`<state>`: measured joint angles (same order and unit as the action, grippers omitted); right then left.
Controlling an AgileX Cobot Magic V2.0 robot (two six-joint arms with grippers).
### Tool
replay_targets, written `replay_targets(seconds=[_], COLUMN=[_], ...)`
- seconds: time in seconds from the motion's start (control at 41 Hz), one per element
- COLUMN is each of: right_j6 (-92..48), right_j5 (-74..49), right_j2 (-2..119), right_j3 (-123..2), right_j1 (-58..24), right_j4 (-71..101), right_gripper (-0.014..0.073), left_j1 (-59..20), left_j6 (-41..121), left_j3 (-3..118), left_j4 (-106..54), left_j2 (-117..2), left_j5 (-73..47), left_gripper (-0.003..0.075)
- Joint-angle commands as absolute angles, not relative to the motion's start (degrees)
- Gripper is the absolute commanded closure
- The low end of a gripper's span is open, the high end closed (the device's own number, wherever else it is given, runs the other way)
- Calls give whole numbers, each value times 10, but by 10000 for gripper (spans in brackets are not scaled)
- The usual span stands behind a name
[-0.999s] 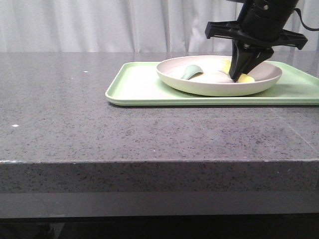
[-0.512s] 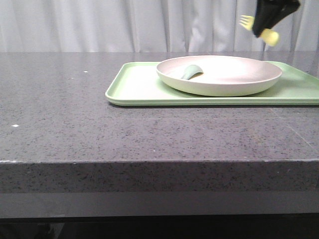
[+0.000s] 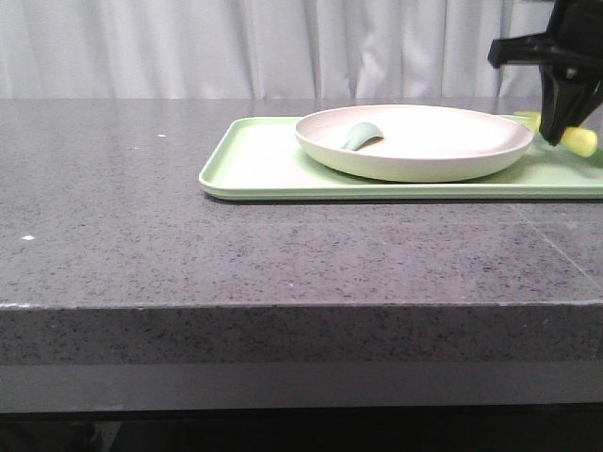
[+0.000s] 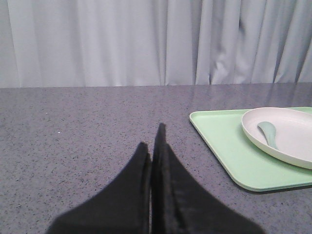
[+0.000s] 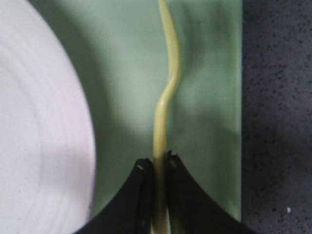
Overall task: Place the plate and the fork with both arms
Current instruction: 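Lift the fork out of the plate and lower it beside the plate, then open the right gripper to release the fork on the tray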
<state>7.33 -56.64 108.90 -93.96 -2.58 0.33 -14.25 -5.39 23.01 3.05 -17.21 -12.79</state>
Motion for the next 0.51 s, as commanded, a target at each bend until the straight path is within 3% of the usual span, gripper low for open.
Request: replay_targets(seconds=[0.0,0.073,0.292,0.487], right_j6=[65,65,65,65], right_j5=[-552,-546,-552,-552], right_j2=[1062,1063,1075,1064], right_j3=[-960,-960,-960,-965], right_j1=[-24,-24,-24,-24], right_j4=[-3,-3,-3,-3], right_gripper=[565,552,363,267], left_j1=[-141,-141,-141,-141], left_j6=[-61,-61,-61,-61], left_j3=[247,247,247,247], left_j4=[30,30,30,30], left_j2=[-177,-177,-177,-177], left_j5=[-80,-80,-80,-80], left_gripper=[739,739,739,739])
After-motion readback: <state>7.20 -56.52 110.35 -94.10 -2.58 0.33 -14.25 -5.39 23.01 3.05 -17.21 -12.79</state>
